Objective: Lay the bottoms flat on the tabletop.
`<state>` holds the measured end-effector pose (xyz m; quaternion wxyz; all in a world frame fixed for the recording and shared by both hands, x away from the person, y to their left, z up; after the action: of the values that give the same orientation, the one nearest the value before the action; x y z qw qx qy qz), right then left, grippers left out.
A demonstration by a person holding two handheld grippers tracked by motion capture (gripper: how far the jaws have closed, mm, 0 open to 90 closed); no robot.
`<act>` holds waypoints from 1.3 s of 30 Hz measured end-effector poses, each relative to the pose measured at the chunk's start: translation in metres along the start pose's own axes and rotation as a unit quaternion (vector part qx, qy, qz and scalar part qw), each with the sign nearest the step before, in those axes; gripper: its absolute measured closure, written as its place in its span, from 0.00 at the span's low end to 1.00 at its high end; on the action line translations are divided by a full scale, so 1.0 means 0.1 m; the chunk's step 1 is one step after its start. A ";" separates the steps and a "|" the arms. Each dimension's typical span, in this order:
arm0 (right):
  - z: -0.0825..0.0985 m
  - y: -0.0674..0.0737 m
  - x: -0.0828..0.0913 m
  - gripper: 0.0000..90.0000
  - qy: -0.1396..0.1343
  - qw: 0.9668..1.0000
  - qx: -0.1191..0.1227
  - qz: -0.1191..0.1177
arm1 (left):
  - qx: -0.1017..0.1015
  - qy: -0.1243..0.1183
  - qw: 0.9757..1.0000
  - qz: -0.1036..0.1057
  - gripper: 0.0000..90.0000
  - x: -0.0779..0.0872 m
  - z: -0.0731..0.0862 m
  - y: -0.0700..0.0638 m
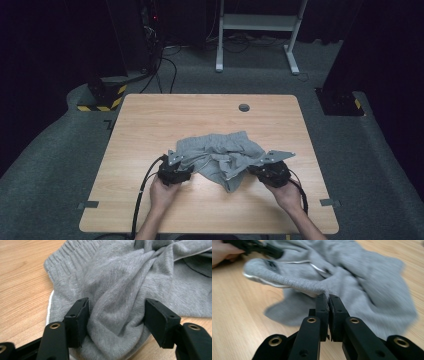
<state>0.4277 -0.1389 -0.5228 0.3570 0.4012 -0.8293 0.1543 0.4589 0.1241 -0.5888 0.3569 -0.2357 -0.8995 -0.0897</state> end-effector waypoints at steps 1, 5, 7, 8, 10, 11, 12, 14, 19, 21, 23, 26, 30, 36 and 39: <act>0.03 -0.04 0.03 0.96 0.000 1.000 -0.005 0.004 | 0.000 0.000 1.000 0.000 0.42 0.00 0.00 0.00; 0.26 -0.22 0.09 0.95 0.021 0.999 -0.039 0.004 | 0.000 0.000 1.000 0.000 0.42 0.00 0.00 0.00; 0.39 -0.25 0.04 0.93 0.043 0.998 -0.045 -0.001 | 0.000 0.000 1.000 0.000 0.42 0.00 0.00 0.00; 0.43 -0.26 0.02 0.90 0.050 0.998 -0.044 0.000 | 0.000 0.000 1.000 0.000 0.42 0.00 0.00 0.00; 0.46 -0.29 0.02 0.88 0.051 0.997 -0.049 0.004 | 0.000 0.000 1.000 0.000 0.42 0.00 0.00 0.00; 0.45 -0.31 0.03 0.87 0.045 0.997 -0.055 0.006 | 0.000 0.000 1.000 0.000 0.42 0.00 0.00 0.00; 0.43 -0.31 0.04 0.85 0.040 0.997 -0.059 0.006 | 0.000 0.000 1.000 0.000 0.42 0.00 0.00 0.00; 0.34 -0.32 0.07 0.80 0.024 0.998 -0.060 0.013 | 0.000 0.000 1.000 0.000 0.42 0.00 0.00 0.00; 0.11 -0.19 0.03 0.75 0.001 0.999 -0.035 0.017 | 0.000 0.000 1.000 0.001 0.42 0.00 0.00 0.00; 0.04 -0.13 -0.02 0.75 0.003 1.000 -0.014 0.028 | -0.001 0.000 1.000 0.000 0.42 0.00 0.00 0.00; -0.01 -0.10 -0.06 0.75 0.005 0.999 0.005 0.044 | -0.001 -0.001 1.000 0.000 0.42 0.00 0.00 0.00; -0.05 -0.10 -0.05 0.75 -0.005 0.999 -0.001 0.039 | -0.003 -0.001 1.000 -0.001 0.42 0.00 0.00 0.00; -0.03 -0.08 -0.08 0.75 0.003 1.000 -0.001 0.027 | -0.002 -0.002 1.000 0.000 0.42 0.00 0.00 0.00; 0.07 -0.13 -0.42 0.74 0.039 0.999 -0.014 0.018 | 0.004 -0.004 1.000 0.011 0.42 0.01 -0.01 0.00; 0.22 -0.18 -0.61 0.72 0.054 0.998 -0.032 0.010 | 0.002 -0.015 1.000 0.009 0.45 0.05 -0.05 -0.02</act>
<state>0.4570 -0.1287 -0.5824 0.4123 0.3728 -0.8171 0.1529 0.4579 0.1224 -0.5822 0.3446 -0.2447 -0.9027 -0.0811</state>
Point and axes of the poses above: each handheld gripper's, and its own axes: x roughly backward along the jaws, z roughly out of its underside, y roughly to its left, the point moved 10 cm from there along -x, roughly forward along the jaws, and after that the axes turned 4 degrees about y, right-handed, at the moved point
